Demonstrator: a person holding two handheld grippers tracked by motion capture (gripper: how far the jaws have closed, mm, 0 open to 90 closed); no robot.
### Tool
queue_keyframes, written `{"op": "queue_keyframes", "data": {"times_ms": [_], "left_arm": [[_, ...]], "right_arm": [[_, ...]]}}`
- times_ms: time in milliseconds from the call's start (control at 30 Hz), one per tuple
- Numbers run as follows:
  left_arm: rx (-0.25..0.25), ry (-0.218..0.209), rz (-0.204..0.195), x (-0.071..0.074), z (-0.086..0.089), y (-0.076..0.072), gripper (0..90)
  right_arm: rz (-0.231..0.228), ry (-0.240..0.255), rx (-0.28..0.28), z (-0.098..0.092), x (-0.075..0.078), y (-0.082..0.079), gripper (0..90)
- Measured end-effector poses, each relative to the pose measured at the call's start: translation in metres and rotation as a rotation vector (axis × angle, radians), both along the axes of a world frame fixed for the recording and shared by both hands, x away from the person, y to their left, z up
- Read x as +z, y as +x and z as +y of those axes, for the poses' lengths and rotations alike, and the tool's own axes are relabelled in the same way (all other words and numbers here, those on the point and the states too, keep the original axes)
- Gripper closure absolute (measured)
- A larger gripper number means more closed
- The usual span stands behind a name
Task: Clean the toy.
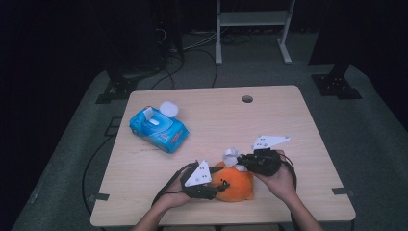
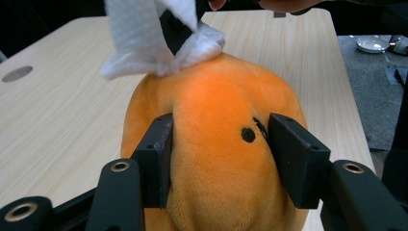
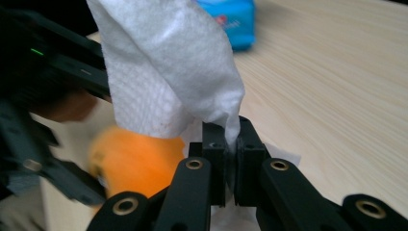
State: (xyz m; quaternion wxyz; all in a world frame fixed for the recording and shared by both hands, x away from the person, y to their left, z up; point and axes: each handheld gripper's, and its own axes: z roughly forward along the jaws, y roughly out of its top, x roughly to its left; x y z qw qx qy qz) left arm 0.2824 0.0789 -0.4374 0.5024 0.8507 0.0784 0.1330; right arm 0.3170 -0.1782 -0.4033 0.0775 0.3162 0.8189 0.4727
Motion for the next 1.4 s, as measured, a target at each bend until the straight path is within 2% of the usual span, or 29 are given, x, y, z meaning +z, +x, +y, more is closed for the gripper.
{"op": "queue_keyframes", "data": {"times_ms": [33,100,133,200,267,333,433,467,567,667,700,800,867,900,933,967,1000,1033,1100,1133,1167,1233,1267,1300,1333,1367,1400], "left_arm": [[-0.002,0.000,0.014,0.000,0.001,0.001,44.5],[-0.002,-0.008,0.032,0.000,0.002,0.003,44.2],[-0.003,-0.008,0.032,0.000,0.002,0.003,43.9],[-0.004,-0.010,0.033,-0.001,0.001,0.004,43.3],[-0.001,-0.008,0.033,-0.001,0.000,0.004,42.7],[0.001,-0.007,0.038,-0.001,0.001,0.004,42.5],[0.008,-0.019,0.058,-0.002,0.004,0.006,42.3],[0.011,-0.024,0.062,-0.003,0.005,0.007,42.1],[0.017,-0.028,0.078,-0.003,0.006,0.010,41.7],[0.021,-0.034,0.084,-0.003,0.006,0.010,41.6],[0.026,-0.035,0.087,-0.003,0.005,0.011,41.4],[0.029,-0.038,0.088,-0.003,0.004,0.011,41.0],[0.033,-0.040,0.091,-0.003,0.005,0.012,40.9],[0.036,-0.045,0.098,-0.004,0.006,0.012,40.9],[0.036,-0.045,0.098,-0.004,0.006,0.012,40.8],[0.039,-0.047,0.103,-0.004,0.007,0.013,40.6],[0.044,-0.053,0.111,-0.004,0.008,0.014,40.6],[0.054,-0.060,0.122,-0.005,0.009,0.016,40.5],[0.056,-0.064,0.126,-0.005,0.009,0.017,40.3],[0.056,-0.064,0.126,-0.005,0.009,0.017,40.1],[0.061,-0.067,0.127,-0.005,0.008,0.017,40.0],[0.066,-0.068,0.128,-0.005,0.008,0.018,39.6],[0.067,-0.068,0.126,-0.004,0.007,0.019,39.1],[0.067,-0.068,0.126,-0.004,0.007,0.019,38.0],[0.069,-0.067,0.128,-0.003,0.007,0.019,38.0],[0.072,-0.081,0.136,-0.001,0.008,0.020,32.0],[0.072,-0.081,0.136,-0.001,0.008,0.020,27.7]], "right_arm": [[0.019,0.010,-0.013,-0.006,-0.002,0.001,85.3],[0.004,-0.035,-0.058,-0.014,-0.004,0.001,85.3],[0.019,-0.023,-0.068,-0.022,-0.006,0.002,85.3],[0.034,-0.006,-0.079,-0.029,-0.008,0.001,85.3],[0.023,0.003,-0.071,-0.028,-0.005,-0.003,85.4],[0.004,-0.007,-0.056,-0.025,-0.002,-0.007,85.3],[0.004,-0.017,-0.054,-0.026,-0.003,-0.008,85.4],[0.014,-0.017,-0.057,-0.029,-0.006,-0.007,85.4],[0.056,-0.052,-0.109,-0.047,-0.016,-0.007,85.4],[0.063,-0.036,-0.111,-0.052,-0.016,-0.011,85.4],[0.043,0.002,-0.099,-0.051,-0.009,-0.016,85.4],[0.013,0.047,-0.043,-0.039,0.002,-0.020,85.3],[0.010,0.051,-0.028,-0.035,0.003,-0.022,85.3],[-0.008,0.006,0.004,-0.024,0.002,-0.024,85.3],[-0.008,0.006,0.004,-0.024,0.002,-0.024,85.3],[-0.005,-0.026,-0.001,-0.023,-0.004,-0.022,85.2],[-0.005,-0.026,-0.001,-0.023,-0.004,-0.022,85.2],[0.010,-0.045,-0.026,-0.030,-0.008,-0.019,85.3],[0.037,-0.018,-0.047,-0.037,-0.010,-0.018,85.3],[0.031,-0.016,-0.046,-0.037,-0.009,-0.020,85.3],[0.026,-0.001,-0.035,-0.036,-0.006,-0.023,85.3],[0.005,0.030,0.020,-0.027,-0.001,-0.030,85.1],[-0.005,0.023,0.043,-0.021,0.001,-0.032,85.1],[-0.019,-0.006,0.058,-0.014,0.000,-0.033,85.1],[-0.019,-0.006,0.058,-0.014,0.000,-0.033,85.1],[-0.020,-0.044,0.049,-0.009,-0.005,-0.031,85.1],[-0.012,-0.045,0.044,-0.009,-0.007,-0.028,85.0]]}}
